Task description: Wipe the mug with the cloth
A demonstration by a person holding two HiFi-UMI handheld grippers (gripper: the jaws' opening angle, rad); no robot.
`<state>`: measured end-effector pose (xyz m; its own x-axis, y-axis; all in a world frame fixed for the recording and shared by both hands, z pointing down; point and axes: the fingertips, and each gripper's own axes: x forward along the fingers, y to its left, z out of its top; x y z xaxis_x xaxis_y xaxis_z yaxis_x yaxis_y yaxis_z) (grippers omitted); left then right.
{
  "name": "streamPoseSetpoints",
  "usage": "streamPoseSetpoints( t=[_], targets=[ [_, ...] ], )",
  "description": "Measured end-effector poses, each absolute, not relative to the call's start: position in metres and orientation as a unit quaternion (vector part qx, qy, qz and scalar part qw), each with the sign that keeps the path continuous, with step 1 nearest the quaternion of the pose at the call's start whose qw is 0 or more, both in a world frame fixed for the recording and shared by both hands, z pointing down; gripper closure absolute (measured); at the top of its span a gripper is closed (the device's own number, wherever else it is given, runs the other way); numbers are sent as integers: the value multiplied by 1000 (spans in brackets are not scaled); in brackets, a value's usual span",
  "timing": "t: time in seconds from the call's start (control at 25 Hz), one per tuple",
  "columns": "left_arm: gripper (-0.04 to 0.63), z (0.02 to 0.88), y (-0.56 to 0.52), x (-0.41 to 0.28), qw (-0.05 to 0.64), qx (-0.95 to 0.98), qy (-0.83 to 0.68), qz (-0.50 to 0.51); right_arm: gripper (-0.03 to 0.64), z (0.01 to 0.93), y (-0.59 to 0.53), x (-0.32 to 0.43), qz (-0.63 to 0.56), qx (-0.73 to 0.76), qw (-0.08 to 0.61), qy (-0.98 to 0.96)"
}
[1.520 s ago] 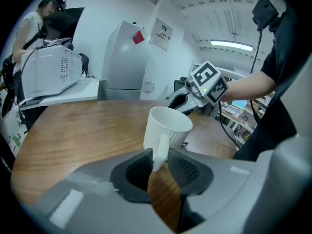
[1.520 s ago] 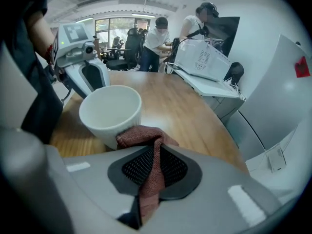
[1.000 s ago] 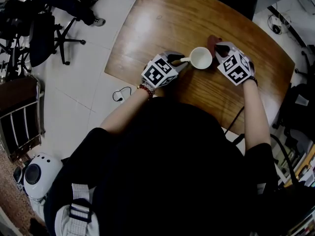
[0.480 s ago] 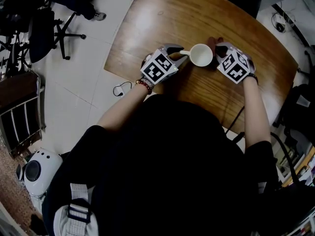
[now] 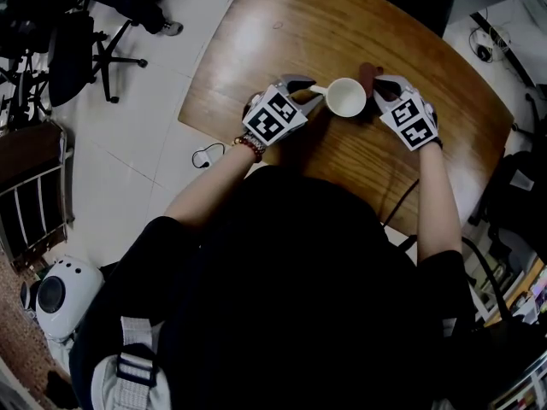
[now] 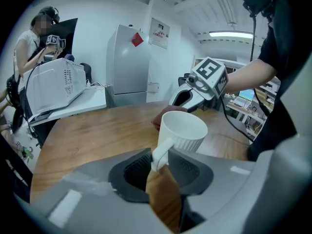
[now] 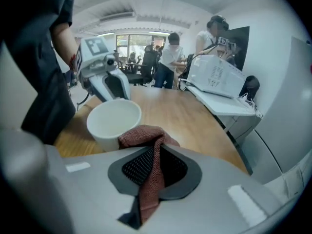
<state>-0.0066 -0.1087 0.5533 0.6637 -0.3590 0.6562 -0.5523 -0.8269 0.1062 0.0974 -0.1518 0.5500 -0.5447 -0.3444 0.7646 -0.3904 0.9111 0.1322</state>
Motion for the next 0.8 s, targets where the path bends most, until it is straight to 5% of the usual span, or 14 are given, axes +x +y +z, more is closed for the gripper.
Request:
streamPoseSetpoints(
  t=[0.8],
  targets=[
    [488, 548, -109, -5, 154, 901, -255, 315, 584, 555, -166, 63, -67, 47, 481, -873]
  ],
)
